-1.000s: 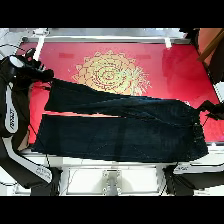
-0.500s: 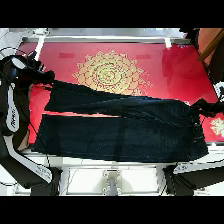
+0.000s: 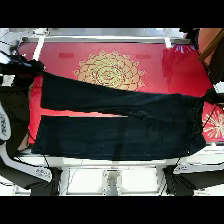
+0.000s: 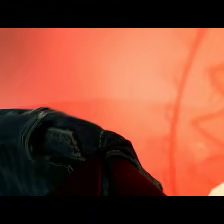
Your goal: Fold the clothes and pants, and hang the long-sleeved shirts on hangers.
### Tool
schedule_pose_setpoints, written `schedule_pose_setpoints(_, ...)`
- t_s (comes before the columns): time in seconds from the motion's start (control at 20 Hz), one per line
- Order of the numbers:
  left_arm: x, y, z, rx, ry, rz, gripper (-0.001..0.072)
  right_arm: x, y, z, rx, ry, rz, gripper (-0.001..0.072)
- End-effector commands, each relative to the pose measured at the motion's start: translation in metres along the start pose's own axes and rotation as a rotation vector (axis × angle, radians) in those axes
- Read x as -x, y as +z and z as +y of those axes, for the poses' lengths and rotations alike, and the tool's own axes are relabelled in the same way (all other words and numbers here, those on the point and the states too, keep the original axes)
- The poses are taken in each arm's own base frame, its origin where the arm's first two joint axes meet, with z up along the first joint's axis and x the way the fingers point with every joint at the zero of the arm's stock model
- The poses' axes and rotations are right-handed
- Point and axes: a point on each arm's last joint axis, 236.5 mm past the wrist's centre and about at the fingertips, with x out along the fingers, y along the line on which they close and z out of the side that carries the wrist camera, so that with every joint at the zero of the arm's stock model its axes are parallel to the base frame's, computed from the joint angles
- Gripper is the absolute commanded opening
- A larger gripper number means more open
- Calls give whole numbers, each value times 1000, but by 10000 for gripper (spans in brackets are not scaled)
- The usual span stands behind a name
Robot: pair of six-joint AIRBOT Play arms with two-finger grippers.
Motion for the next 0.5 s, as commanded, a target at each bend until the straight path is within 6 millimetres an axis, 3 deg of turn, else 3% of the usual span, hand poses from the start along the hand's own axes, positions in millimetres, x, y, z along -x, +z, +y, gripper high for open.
schedule_pose_setpoints(0.0, 69, 30, 2, -16, 45, -144, 12, 49, 30, 29, 87, 4, -79, 39)
schedule_pose_setpoints(0.1, 88, 34, 24, -5, 164, -173, 12, 56, 41, 35, 82, 13, -124, 39)
schedule_pose_setpoints(0.25, 82, 26, 60, 31, 317, -136, 12, 41, 54, 38, 61, 6, -158, 39)
schedule_pose_setpoints(0.45, 65, 21, 52, 14, 306, -105, 12, 6, 61, 64, 113, 11, -156, 39)
